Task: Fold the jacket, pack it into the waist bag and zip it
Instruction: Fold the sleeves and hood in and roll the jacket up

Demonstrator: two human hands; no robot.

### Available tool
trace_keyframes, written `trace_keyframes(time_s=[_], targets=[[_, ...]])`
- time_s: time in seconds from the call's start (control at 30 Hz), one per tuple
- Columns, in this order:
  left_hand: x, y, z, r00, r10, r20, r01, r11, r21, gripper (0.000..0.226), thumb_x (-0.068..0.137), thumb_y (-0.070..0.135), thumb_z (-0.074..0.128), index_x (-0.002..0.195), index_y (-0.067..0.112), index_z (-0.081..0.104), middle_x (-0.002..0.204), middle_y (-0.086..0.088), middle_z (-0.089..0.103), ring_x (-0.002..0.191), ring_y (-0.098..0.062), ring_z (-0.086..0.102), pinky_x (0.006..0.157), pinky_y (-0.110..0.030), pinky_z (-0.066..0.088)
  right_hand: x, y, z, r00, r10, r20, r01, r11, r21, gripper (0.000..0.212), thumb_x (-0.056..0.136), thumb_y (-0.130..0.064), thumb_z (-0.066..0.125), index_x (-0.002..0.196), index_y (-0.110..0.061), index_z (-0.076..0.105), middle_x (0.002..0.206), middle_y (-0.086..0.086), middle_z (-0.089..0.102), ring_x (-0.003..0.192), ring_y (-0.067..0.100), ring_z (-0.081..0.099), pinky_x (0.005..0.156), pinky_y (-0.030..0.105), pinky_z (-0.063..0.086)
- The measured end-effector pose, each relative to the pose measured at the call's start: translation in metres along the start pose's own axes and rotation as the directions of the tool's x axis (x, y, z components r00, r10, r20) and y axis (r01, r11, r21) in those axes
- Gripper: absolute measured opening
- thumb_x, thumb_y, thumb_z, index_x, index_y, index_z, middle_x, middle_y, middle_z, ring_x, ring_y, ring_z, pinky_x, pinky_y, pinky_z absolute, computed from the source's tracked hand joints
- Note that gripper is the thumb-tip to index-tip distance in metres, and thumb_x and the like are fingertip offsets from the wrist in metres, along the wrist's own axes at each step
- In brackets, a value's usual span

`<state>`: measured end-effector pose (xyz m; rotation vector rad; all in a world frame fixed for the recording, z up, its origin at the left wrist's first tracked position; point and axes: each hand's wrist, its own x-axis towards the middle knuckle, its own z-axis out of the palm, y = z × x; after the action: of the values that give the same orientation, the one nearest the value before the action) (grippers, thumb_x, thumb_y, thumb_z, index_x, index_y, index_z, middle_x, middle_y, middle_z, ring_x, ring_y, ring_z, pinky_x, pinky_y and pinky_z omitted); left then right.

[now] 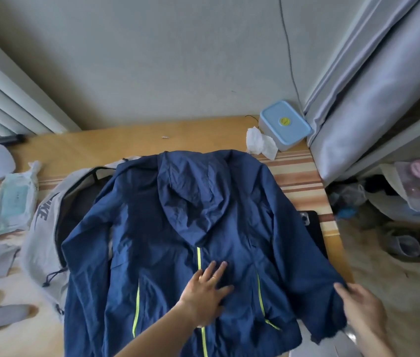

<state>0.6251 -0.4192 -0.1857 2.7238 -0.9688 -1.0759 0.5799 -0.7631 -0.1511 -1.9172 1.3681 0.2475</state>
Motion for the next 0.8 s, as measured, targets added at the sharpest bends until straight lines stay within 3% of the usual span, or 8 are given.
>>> trace_keyframes(time_s=[0.07,0.17,0.3,0.43,0.53,0.6,0.7,0.8], targets=[[0.004,0.002,0.0,0.998,-0.046,0.035,0.048,0.996,-0.076,0.06,0.096,0.044,0.049,0.153,0.04,0.031,0.171,-0.005,-0.014,0.159,-0.031,-0.007,0.126,-0.048,0.012,-0.007,-0.04,-0.021,1.0,-0.012,0.0,0.012,0.977,0.215,0.02,0.091,-0.022,0.07,0.077,-0.009,0.064,0.073,0.014,0.06,0.068,0.028,0.054,0.068,0.035,0.043],[0.005,0.001,-0.019,0.983,-0.171,-0.068,0.124,0.888,-0.444,0.052,0.095,0.042,0.052,0.146,0.037,0.047,0.169,-0.001,0.021,0.156,-0.022,0.017,0.122,-0.031,0.025,-0.041,-0.127,-0.042,0.976,-0.218,-0.027,0.212,0.903,0.373,0.012,0.095,-0.016,0.064,0.083,-0.016,0.061,0.08,0.003,0.061,0.067,0.007,0.064,0.07,0.033,0.046],[-0.004,-0.018,-0.067,0.835,-0.517,-0.188,0.082,0.455,-0.887,0.029,0.098,0.035,0.062,0.126,0.03,0.067,0.124,0.008,0.07,0.122,-0.011,0.063,0.091,-0.009,0.043,-0.096,-0.238,-0.02,0.793,-0.609,-0.006,0.547,0.708,0.447,0.013,0.089,-0.018,0.073,0.094,-0.028,0.066,0.094,-0.006,0.072,0.086,0.005,0.068,0.075,0.02,0.054],[-0.024,-0.059,-0.121,0.697,-0.714,-0.065,-0.184,-0.09,-0.979,0.028,0.101,0.042,0.055,0.12,0.028,0.07,0.116,0.0,0.076,0.111,-0.021,0.07,0.095,-0.034,0.054,-0.147,-0.304,0.073,0.54,-0.817,0.203,0.757,0.577,0.308,0.02,0.083,-0.03,0.074,0.101,-0.02,0.073,0.091,-0.005,0.078,0.084,0.006,0.072,0.074,0.026,0.055],[-0.037,-0.093,-0.138,0.648,-0.762,0.001,-0.37,-0.315,-0.874,0.05,0.1,0.057,0.047,0.135,0.025,0.062,0.126,-0.005,0.073,0.114,-0.024,0.07,0.101,-0.043,0.051,-0.189,-0.306,0.146,0.274,-0.783,0.558,0.877,0.442,0.188,0.05,0.086,-0.034,0.068,0.131,-0.012,0.061,0.12,0.008,0.073,0.11,0.021,0.069,0.094,0.037,0.054],[-0.04,-0.112,-0.139,0.592,-0.803,0.073,-0.362,-0.346,-0.866,0.054,0.099,0.057,0.049,0.142,0.026,0.055,0.132,-0.008,0.068,0.116,-0.025,0.068,0.105,-0.046,0.05,-0.197,-0.286,0.17,0.173,-0.769,0.615,0.91,0.364,0.2,0.053,0.092,-0.026,0.063,0.142,-0.014,0.052,0.136,0.006,0.065,0.125,0.022,0.06,0.104,0.036,0.048],[-0.037,-0.127,-0.13,0.487,-0.862,0.14,-0.213,-0.272,-0.938,0.065,0.089,0.059,0.064,0.145,0.031,0.046,0.138,-0.003,0.058,0.117,-0.021,0.062,0.107,-0.045,0.05,-0.162,-0.25,0.173,0.251,-0.855,0.454,0.942,0.324,0.09,0.04,0.091,-0.013,0.06,0.131,-0.016,0.059,0.131,-0.001,0.064,0.122,0.02,0.056,0.101,0.032,0.048],[-0.023,-0.129,-0.118,0.507,-0.861,-0.042,0.145,0.133,-0.981,0.09,0.068,0.066,0.079,0.145,0.044,0.037,0.132,0.006,0.046,0.117,-0.014,0.052,0.097,-0.04,0.052,-0.095,-0.221,0.173,0.336,-0.859,0.386,0.94,0.283,-0.19,0.037,0.082,-0.009,0.069,0.118,-0.015,0.062,0.119,0.001,0.064,0.111,0.027,0.057,0.092,0.036,0.051]])
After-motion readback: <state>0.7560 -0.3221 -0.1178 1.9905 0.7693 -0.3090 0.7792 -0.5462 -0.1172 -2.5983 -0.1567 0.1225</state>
